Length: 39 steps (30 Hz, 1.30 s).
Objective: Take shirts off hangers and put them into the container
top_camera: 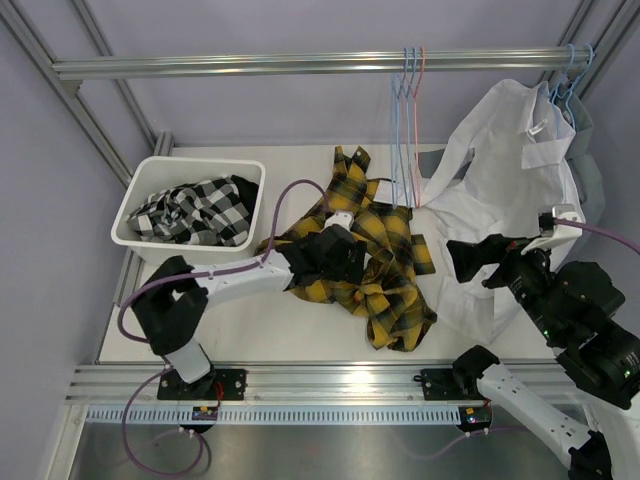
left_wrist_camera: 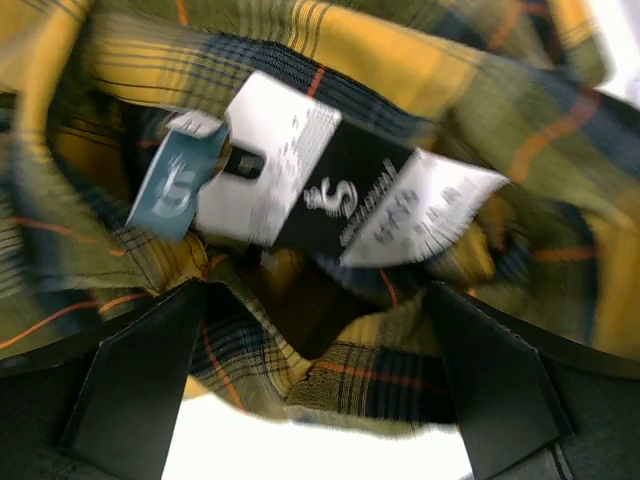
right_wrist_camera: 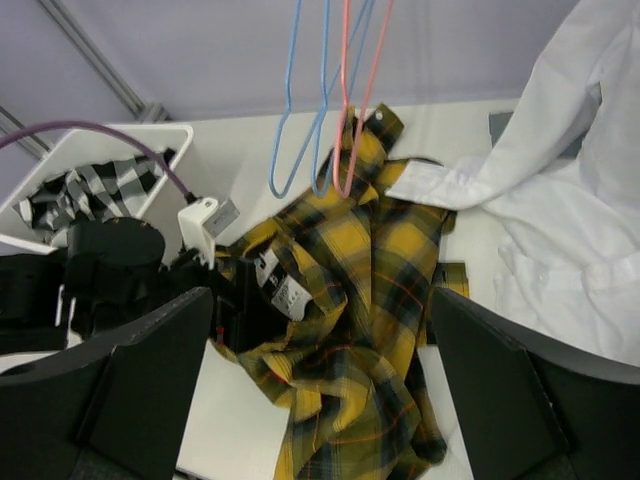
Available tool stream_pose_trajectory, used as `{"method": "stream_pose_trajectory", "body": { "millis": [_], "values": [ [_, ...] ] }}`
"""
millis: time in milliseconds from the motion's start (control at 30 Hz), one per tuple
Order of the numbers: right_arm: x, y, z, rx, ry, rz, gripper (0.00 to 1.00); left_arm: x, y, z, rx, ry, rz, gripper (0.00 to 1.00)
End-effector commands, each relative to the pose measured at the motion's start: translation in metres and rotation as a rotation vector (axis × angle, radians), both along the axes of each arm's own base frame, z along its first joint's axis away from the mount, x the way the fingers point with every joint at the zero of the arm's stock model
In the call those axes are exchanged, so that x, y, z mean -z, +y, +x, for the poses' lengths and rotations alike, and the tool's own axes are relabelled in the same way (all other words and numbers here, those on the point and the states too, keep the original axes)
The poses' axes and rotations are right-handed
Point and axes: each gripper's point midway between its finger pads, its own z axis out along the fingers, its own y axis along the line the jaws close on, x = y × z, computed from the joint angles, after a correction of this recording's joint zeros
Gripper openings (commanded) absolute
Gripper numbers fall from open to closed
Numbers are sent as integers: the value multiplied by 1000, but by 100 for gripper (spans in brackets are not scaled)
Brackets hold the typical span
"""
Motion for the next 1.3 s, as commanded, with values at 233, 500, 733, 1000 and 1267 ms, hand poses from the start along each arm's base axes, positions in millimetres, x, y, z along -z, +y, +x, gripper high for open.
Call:
{"method": "stream_pose_trajectory", "body": {
  "millis": [233,500,733,1000,1267],
  "values": [
    [44,-6,-22,-16,118,3,100,67,-30,30,-101,36,50,95],
    [54,-8,-27,-16,141,0,100,87,4,13,-173,80,110,8],
    [51,-6,-22,-25,131,-29,99,-48,51,15,-231,-147,44,0],
    [33,2,-10,-47,83,-70,99,-218,132,23,-412,-351,12,0],
    [23,14,-2,-87,63,-77,99,-285,268,55,-689,-493,95,0]
  ]
}}
